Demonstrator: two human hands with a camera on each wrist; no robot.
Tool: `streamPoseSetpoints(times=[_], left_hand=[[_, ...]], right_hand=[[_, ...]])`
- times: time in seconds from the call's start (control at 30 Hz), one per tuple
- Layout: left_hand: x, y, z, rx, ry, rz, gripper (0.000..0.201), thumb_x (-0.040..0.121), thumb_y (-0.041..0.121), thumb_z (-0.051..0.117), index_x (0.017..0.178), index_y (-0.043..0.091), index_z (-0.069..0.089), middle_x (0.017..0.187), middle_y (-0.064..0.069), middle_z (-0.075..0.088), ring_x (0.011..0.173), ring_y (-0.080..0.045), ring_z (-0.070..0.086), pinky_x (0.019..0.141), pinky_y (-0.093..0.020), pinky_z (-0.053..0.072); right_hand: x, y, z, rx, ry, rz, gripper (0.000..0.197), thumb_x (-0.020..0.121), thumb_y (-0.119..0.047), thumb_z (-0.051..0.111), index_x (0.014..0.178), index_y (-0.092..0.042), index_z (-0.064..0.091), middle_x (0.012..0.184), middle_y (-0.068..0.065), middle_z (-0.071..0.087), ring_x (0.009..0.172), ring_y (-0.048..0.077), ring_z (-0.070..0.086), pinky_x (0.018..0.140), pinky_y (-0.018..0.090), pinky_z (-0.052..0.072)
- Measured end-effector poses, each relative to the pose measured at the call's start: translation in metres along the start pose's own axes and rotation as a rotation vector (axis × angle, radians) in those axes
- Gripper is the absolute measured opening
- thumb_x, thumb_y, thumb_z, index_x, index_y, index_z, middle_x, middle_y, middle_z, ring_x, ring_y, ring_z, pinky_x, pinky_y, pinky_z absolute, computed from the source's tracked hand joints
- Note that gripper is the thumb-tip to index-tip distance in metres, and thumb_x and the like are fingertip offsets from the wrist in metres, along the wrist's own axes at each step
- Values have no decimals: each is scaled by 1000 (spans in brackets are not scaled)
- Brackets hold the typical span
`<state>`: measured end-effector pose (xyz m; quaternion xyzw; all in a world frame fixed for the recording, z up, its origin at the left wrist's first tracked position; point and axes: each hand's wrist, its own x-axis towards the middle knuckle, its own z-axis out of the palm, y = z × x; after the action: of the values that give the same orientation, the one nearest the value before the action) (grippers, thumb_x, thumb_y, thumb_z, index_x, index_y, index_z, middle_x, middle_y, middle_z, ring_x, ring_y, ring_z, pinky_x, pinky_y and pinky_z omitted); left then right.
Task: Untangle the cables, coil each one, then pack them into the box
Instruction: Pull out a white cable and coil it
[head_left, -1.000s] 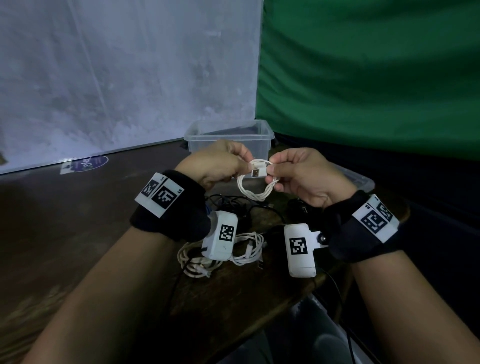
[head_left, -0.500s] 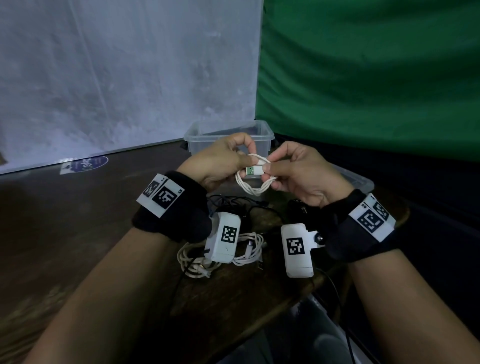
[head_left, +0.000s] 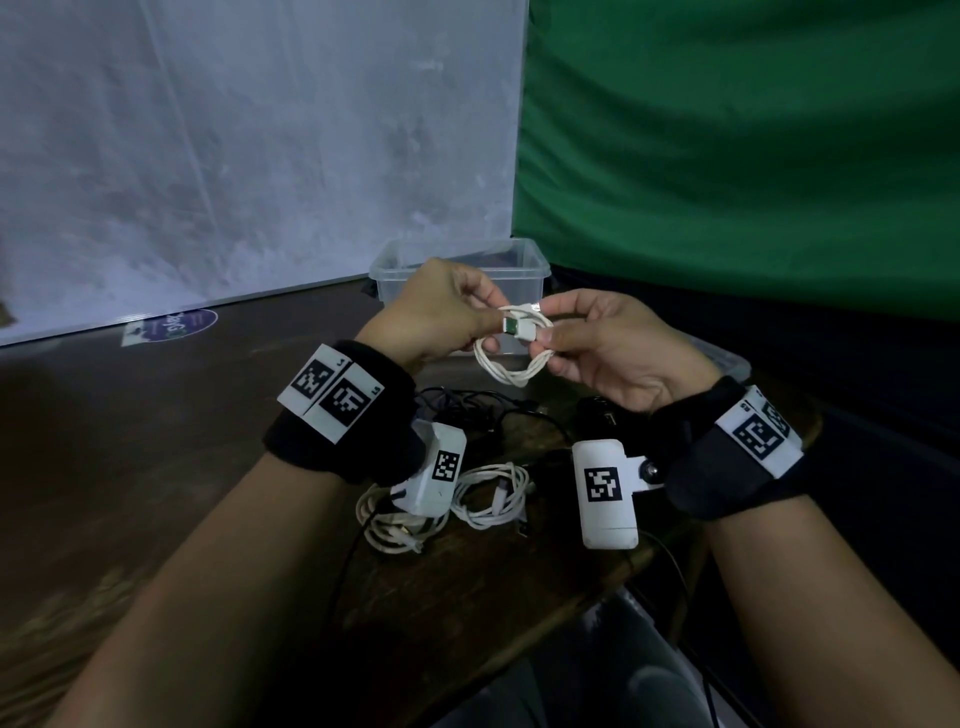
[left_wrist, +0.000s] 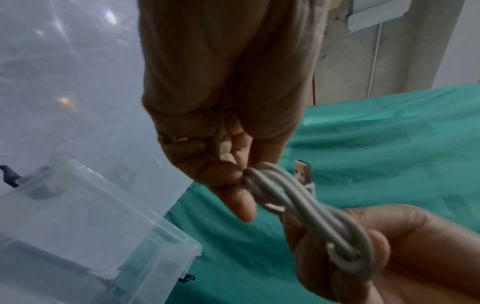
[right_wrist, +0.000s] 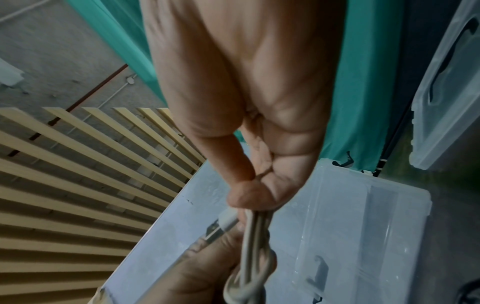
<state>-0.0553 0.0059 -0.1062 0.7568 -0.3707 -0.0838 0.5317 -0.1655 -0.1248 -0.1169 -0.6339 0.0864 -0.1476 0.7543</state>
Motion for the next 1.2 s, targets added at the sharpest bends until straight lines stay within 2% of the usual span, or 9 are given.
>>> streamPoseSetpoints(times=[0.17,0.37,0.47,0.53,0.63,0.77,0.97,1.03,1.2], left_hand=[[1,-2,4,3,45,-31,17,81,0,68,69,9,60,49,-3,60,43,-9,58,49,-22,47],[3,-1,4,-83,3,-103,21,81,-2,65,66,10,56,48,-4,58,42,-13,50,42,-20,40],[2,-1,7,-114,-14,-79,24,85,11,67,67,10,52,53,-9,57,35,-10,43,39,-17,34],[2,0,10,-140,-6,-63,27,86,17,67,67,12,50,48,-5,53,33,-9,41,37,-15,31],[3,0,14,-123,25,-19,29,88,16,65,67,14,45,49,-4,49,32,-7,40,35,-15,31],[4,-1,19,-109,83,36,30,87,13,65,66,13,43,52,-9,45,33,-11,37,38,-20,31],[5,-4,23,-95,116,82,31,86,14,67,66,13,44,52,-9,45,32,-8,35,37,-19,28],[6,-6,23,-73,129,92,31,84,17,69,65,14,45,53,-8,47,34,-8,36,38,-19,30],[7,-6,24,-54,134,103,30,84,18,70,66,14,46,54,-9,48,39,-12,38,42,-22,33]], right_hand=[[1,3,0,-49,10,-16,38,78,15,63,111,-2,56,63,4,67,54,12,61,48,18,50],[2,1,-1,-101,70,-81,20,85,3,62,97,-12,59,73,5,62,53,10,60,42,21,46],[2,-1,-5,-107,41,-116,24,84,8,59,95,-13,61,67,4,63,55,11,60,50,23,47],[3,-2,-8,-90,26,-121,28,82,12,58,94,-13,61,61,0,64,56,11,61,59,27,48],[4,-1,-9,-86,24,-146,28,79,12,62,93,-13,63,60,2,65,56,12,62,66,30,49],[7,3,-6,-187,78,-215,22,79,6,66,91,-13,65,62,5,66,54,12,61,58,24,52],[7,1,-6,-401,136,-244,8,95,-8,52,88,-10,56,69,5,64,54,4,60,49,13,44],[7,2,-6,-456,139,-259,9,94,-9,54,86,-12,55,70,4,65,54,2,60,50,13,44],[9,5,-7,-493,153,-321,21,80,-3,71,80,-16,55,69,16,61,54,15,53,51,22,42]])
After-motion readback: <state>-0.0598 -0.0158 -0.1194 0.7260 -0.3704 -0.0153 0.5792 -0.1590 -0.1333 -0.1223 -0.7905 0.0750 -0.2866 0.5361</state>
